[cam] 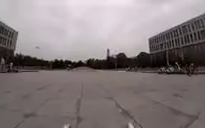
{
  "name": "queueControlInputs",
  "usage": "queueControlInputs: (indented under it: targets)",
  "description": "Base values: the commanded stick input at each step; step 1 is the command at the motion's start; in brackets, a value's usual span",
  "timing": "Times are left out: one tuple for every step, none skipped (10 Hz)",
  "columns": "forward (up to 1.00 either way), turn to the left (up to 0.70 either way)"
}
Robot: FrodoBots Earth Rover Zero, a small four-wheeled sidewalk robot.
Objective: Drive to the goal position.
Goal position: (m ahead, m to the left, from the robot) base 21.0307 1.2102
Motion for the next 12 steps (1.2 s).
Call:
queueControlInputs:
  targets:
    - [0.70, 0.00]
    - [0.70, -0.01]
    - [0.70, -0.14]
    - [0.70, -0.14]
    - [0.70, -0.14]
    - [0.70, -0.14]
    - [0.70, -0.14]
    - [0.70, -0.11]
    - [0.70, -0.05]
    - [0.70, 0.00]
    - [0.70, 0.00]
    - [0.70, 0.00]
